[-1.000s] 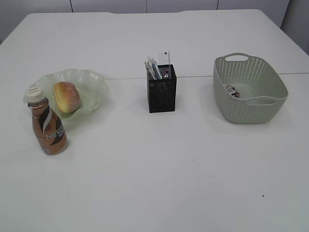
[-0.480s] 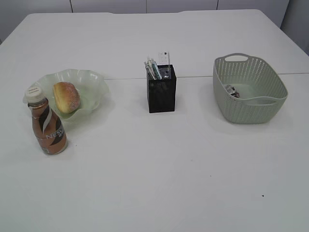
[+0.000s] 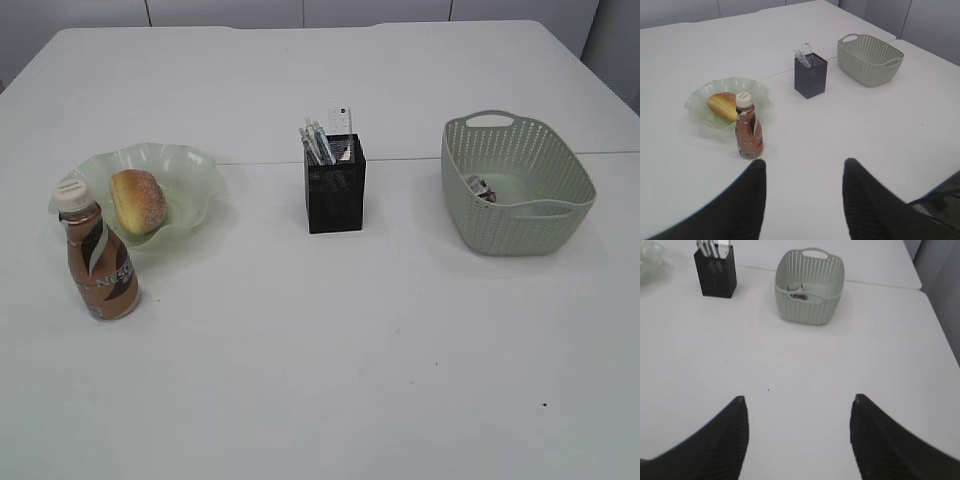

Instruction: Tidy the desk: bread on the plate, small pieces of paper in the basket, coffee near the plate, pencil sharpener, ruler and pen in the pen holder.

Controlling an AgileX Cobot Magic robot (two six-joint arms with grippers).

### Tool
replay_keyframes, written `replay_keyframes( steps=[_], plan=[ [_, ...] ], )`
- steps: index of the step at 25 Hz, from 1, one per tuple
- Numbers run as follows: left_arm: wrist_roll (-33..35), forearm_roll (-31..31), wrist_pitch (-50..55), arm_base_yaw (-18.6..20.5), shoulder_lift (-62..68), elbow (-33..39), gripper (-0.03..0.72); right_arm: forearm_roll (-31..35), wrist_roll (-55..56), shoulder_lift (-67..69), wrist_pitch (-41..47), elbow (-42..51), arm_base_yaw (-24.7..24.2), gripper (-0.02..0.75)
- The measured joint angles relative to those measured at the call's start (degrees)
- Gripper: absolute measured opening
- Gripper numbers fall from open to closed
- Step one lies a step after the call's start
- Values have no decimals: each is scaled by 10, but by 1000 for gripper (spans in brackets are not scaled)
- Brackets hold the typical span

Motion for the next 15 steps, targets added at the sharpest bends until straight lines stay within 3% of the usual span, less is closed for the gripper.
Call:
replay_keyframes(
  steps=[7,15],
  plan=[
    [21,-1,4,1,-50,103,361,7,-4,0,0,29,1,447],
    [50,-7,-33,1,-50,210,361,5,-13,0,0,83,1,442]
  ],
)
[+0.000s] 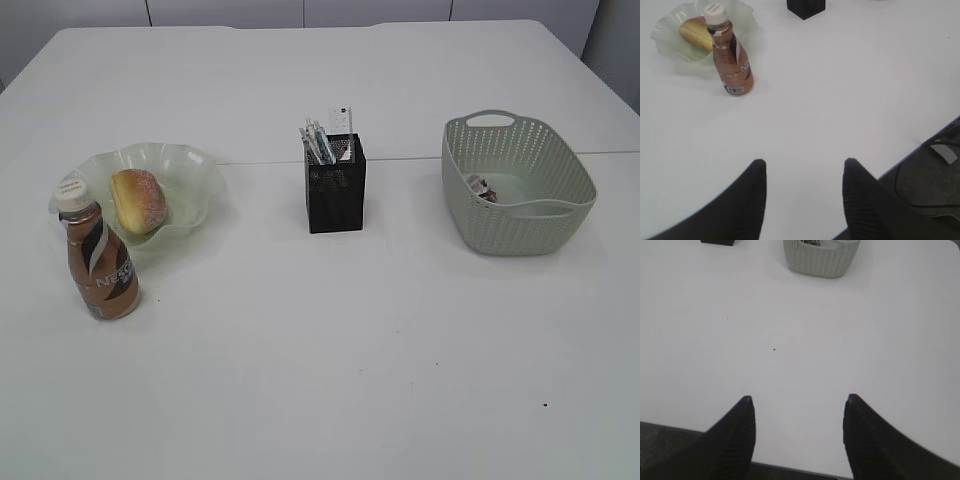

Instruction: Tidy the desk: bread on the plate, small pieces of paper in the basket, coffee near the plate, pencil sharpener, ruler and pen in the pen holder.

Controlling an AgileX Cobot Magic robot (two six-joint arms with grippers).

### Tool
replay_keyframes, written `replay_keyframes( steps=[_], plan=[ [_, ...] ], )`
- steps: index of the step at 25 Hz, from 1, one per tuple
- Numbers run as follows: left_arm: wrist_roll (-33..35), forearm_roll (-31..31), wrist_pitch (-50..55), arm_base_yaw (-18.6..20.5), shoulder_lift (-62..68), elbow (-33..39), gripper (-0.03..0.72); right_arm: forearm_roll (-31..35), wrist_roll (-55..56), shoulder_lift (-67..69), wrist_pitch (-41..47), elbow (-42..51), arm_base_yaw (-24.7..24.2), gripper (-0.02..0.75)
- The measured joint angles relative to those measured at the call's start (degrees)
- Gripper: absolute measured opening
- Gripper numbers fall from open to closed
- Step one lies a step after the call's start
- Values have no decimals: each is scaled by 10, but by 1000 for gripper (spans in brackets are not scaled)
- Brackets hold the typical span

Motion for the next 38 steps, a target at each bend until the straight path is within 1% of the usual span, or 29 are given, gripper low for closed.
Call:
replay_keyframes(
  steps=[2,6,9,12,21,31,38],
  plan=[
    [4,-4,-20,0,0,28,361,0,-1,0,-4,5,0,441],
    [5,-7,-49,0,0,45,361,0,-2,0,-21,10,0,441],
    [6,-7,-50,0,0,46,361,0,-2,0,-49,22,0,440],
    [6,-7,-51,0,0,47,361,0,-2,0,-59,25,0,438],
    [6,-9,-52,0,0,47,361,0,-1,0,-61,25,0,437],
    [6,-33,-52,0,0,47,361,5,13,0,-63,25,0,437],
    [6,-36,-52,0,0,47,361,7,13,0,-63,25,0,437]
  ],
)
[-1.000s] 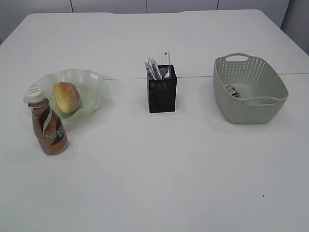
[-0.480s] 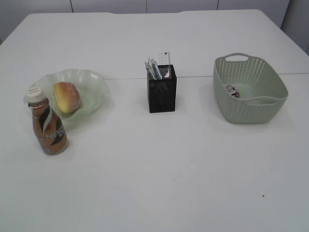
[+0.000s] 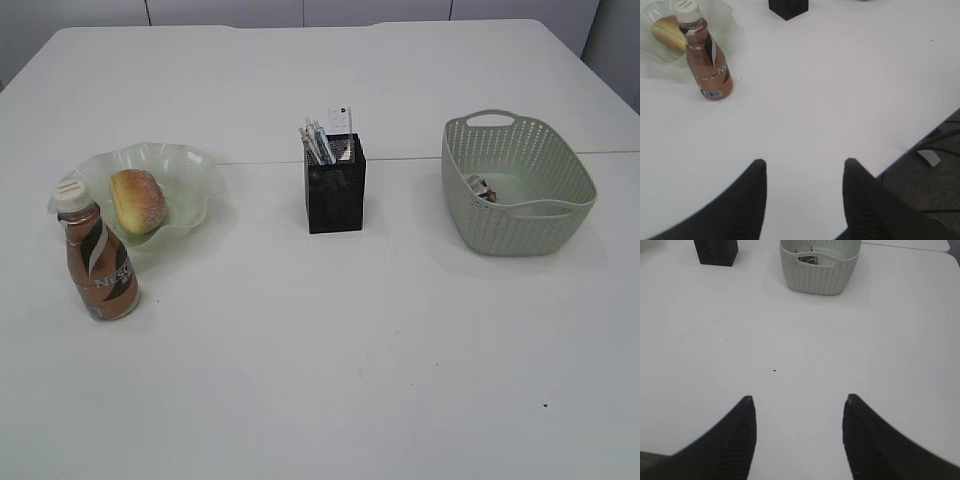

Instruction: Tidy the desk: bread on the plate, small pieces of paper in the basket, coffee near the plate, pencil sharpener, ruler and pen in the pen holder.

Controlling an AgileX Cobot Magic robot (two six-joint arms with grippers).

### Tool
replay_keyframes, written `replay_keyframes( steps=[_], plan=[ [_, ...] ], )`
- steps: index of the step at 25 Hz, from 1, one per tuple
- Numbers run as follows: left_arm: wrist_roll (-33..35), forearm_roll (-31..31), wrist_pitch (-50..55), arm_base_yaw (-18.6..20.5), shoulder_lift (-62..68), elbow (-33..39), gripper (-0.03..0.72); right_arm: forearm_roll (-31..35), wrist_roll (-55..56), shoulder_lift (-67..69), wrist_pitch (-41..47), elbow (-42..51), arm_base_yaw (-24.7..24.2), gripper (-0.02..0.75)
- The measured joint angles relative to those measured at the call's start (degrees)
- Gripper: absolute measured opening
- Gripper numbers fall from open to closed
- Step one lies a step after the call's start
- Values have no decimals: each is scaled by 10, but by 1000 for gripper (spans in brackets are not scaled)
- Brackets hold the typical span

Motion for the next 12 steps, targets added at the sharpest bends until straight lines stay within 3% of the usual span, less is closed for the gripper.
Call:
replay_keyframes(
  steps=[12],
  plan=[
    [0,-1,0,0,0,0,361,0,0,0,-1,0,0,436]
  ],
)
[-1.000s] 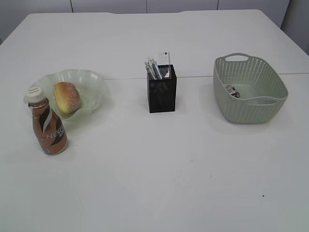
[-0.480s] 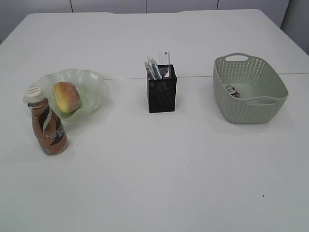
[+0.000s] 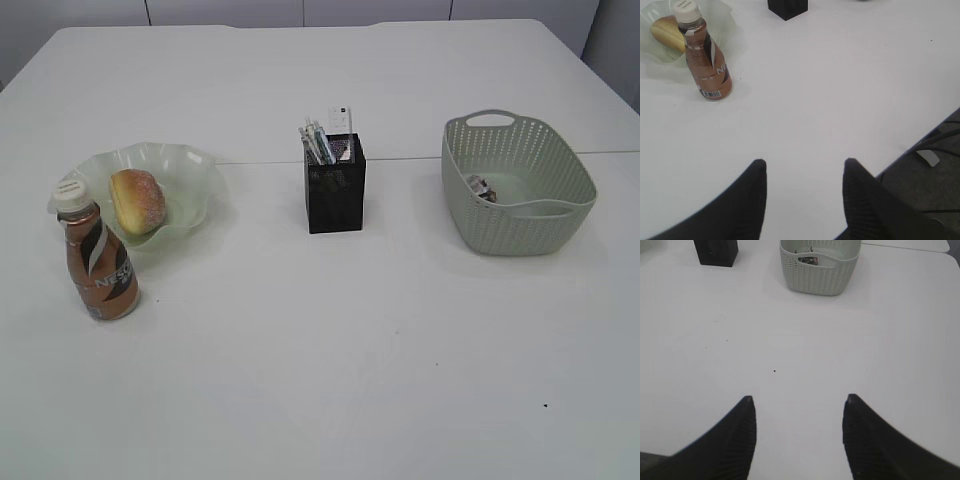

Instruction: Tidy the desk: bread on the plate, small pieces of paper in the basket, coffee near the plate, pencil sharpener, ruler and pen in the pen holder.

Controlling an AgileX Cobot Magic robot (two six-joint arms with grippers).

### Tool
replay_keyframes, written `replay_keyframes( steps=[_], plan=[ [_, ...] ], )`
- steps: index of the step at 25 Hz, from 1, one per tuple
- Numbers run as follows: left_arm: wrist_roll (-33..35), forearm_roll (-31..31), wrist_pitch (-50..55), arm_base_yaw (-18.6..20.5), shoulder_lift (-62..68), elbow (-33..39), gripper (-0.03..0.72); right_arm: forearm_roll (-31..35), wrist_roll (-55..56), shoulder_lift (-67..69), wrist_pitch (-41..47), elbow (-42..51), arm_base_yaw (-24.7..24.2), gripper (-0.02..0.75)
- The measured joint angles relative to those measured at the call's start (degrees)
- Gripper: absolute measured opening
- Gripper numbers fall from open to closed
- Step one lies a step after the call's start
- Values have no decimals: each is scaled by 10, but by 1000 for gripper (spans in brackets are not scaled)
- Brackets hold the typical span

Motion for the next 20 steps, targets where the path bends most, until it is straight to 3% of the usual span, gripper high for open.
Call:
replay_keyframes(
  steps=[10,20],
  plan=[
    [0,0,0,0,0,0,354,0,0,0,0,0,0,436],
    [0,0,0,0,0,0,301,0,0,0,0,0,0,436]
  ],
)
